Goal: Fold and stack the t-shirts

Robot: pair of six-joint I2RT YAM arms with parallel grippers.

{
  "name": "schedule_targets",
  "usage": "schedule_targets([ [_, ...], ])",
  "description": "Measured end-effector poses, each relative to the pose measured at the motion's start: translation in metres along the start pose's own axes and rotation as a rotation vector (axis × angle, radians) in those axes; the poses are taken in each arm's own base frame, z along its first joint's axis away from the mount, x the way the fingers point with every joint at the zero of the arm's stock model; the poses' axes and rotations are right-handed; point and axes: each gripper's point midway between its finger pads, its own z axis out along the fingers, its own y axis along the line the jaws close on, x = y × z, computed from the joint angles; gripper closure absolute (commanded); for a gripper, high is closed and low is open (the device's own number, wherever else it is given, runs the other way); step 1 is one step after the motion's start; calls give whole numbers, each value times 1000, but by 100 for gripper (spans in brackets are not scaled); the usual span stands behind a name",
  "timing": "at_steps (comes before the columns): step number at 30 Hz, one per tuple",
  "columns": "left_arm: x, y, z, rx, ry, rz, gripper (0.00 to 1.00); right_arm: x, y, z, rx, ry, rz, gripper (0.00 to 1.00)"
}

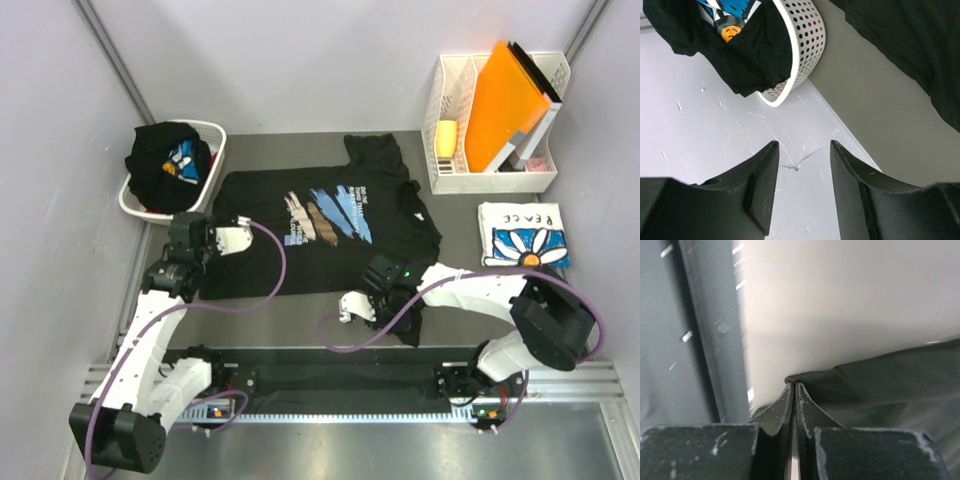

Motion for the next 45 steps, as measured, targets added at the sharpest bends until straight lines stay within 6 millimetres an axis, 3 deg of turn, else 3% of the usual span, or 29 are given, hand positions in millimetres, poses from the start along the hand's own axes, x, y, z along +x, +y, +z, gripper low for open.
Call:
schedule_targets([
  [3, 2, 0, -1, 0, 5, 12, 49, 3, 13, -8, -74, 21, -36, 100],
  [6, 3, -4, 0, 9, 11, 23, 49, -7, 16, -25, -106, 7, -73, 100],
  [11, 4, -6, 1, 16, 14, 24, 49, -33, 4, -58, -38, -62, -132, 100],
  [15, 4, -7, 2, 20, 15, 24, 49, -34, -9, -67, 30, -52, -156, 100],
  [21, 4, -9, 2, 27, 15, 24, 49, -21, -40, -72, 150, -2, -149, 100],
  [29, 5, -14, 3, 47, 23, 7, 49, 3, -99, -95, 346, 22, -57, 100],
  [33, 6, -16, 3, 52, 27, 5, 48, 6, -116, -104, 415, 26, -46, 100],
  [34, 6, -16, 3, 53, 28, 3, 49, 5, -119, -105, 430, 25, -45, 98],
  [35, 6, -16, 3, 53, 28, 1, 49, 5, -122, -107, 443, 25, -46, 76],
  [38, 5, -17, 3, 58, 28, -8, 49, 4, -128, -109, 474, 25, -45, 49],
  [42, 4, -21, 5, 73, 29, -12, 48, 6, -131, -108, 492, 32, -41, 42],
  [45, 3, -25, 5, 86, 28, -15, 48, 8, -129, -106, 484, 38, -41, 52],
])
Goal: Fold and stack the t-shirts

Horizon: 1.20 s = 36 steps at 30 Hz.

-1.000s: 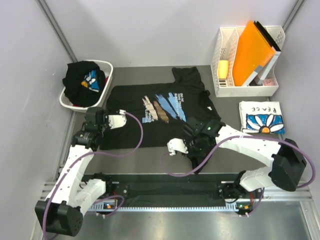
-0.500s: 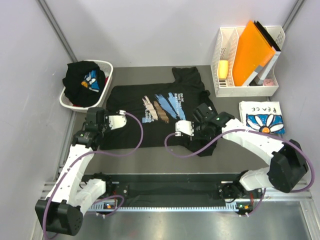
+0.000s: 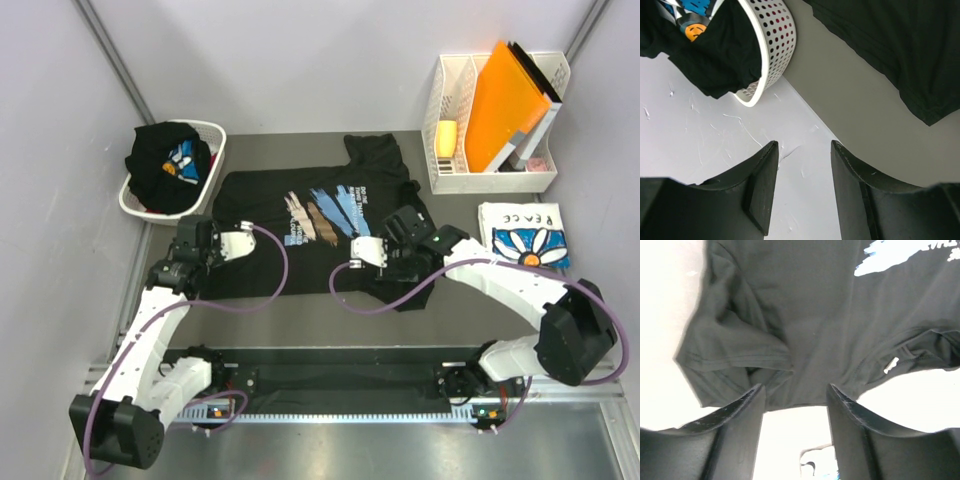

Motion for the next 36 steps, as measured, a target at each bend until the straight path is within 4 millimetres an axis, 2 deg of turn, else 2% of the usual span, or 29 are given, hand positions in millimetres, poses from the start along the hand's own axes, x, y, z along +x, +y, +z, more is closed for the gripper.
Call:
schedule_targets([
  [4, 0, -5, -1, 17, 1, 2, 49, -6, 14, -8, -65, -48, 0, 57],
  [9, -1, -7, -2, 23, 1, 4, 48, -17, 49, -15, -233, -122, 9, 58],
  [12, -2, -8, -2, 24, -1, -2, 48, -20, 68, -11, -292, -139, 19, 57],
  [17, -5, -9, -2, 26, -4, -5, 48, -9, 104, 4, -371, -99, 23, 57],
  [21, -6, -9, -1, 28, -1, -1, 48, -6, 106, 16, -376, -78, 37, 57],
  [30, -9, -10, 2, 37, 3, 1, 48, -9, 90, 35, -301, -67, 44, 61],
  [33, -8, -10, 2, 35, 5, 1, 48, -8, 87, 39, -291, -59, 44, 71],
  [34, -8, -10, 2, 35, 5, 1, 48, -9, 86, 40, -287, -59, 42, 75],
  [35, -8, -10, 2, 34, 5, 1, 48, -9, 85, 41, -284, -58, 41, 84],
  [36, -8, -10, 2, 34, 4, 1, 48, -8, 85, 42, -280, -56, 40, 87],
])
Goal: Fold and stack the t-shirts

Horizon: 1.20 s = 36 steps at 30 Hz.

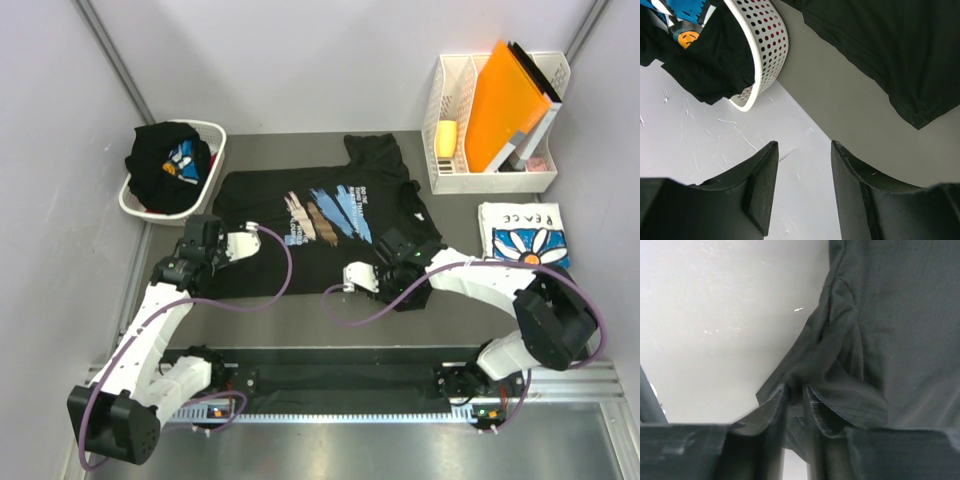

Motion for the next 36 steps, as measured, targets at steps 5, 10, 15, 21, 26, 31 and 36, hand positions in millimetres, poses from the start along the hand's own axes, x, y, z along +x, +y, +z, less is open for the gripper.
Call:
schedule_targets([
  [5, 0, 0, 0, 0, 0, -1, 48, 3, -2, 2, 11, 12, 2, 100],
  [10, 0, 0, 0, -1, 0, -1, 48, 4, -2, 1, 12, 20, 1, 78],
  [15, 0, 0, 0, -2, -1, 0, 48, 7, 3, -5, -12, 38, -13, 68],
  [21, -1, 1, 0, -4, -2, -1, 48, 7, 2, -6, -3, 36, -13, 84],
  [26, -1, 1, 1, -3, -2, 0, 48, 12, 4, 4, -11, 49, -2, 94],
  [31, -1, 2, 1, -6, -3, 6, 48, 12, 3, 7, -9, 53, 5, 100],
  [36, -1, 2, 0, -8, -4, 9, 48, 11, 9, 2, -47, 54, 8, 100],
])
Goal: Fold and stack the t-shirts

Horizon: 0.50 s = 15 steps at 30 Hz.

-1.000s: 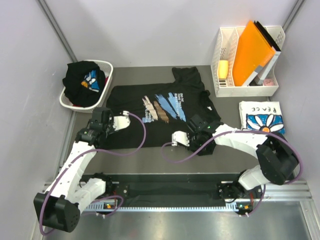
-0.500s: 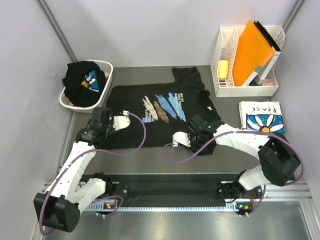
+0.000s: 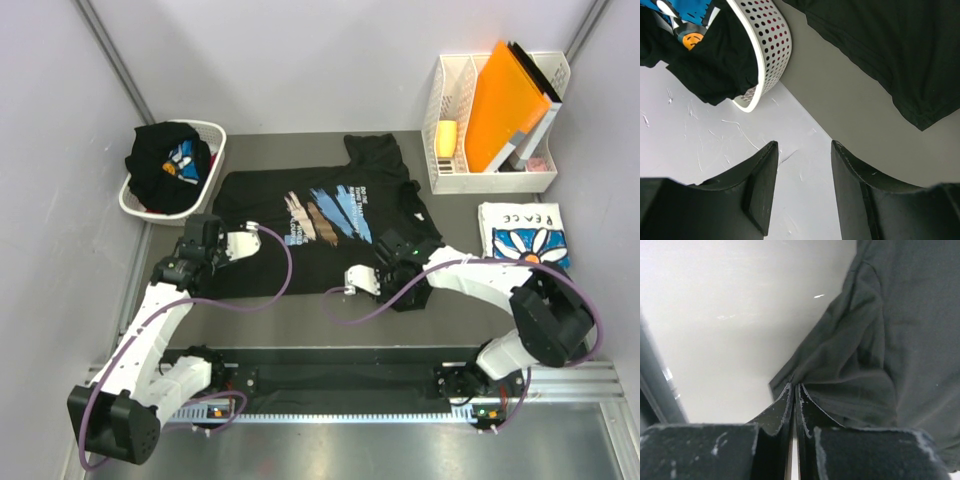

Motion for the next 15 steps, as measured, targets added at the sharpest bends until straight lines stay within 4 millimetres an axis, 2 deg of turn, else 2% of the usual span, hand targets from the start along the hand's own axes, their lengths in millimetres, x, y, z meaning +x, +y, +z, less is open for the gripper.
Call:
schedule_targets([
  [8, 1, 0, -3, -11, -6, -4, 48, -37, 8, -44, -83, -116, -59, 100],
  [11, 1, 0, -3, -11, -6, -4, 48, -40, 22, -46, -140, -122, -87, 100],
  [15, 1, 0, -2, -13, -7, -5, 48, -41, 47, -37, -221, -101, -134, 100],
])
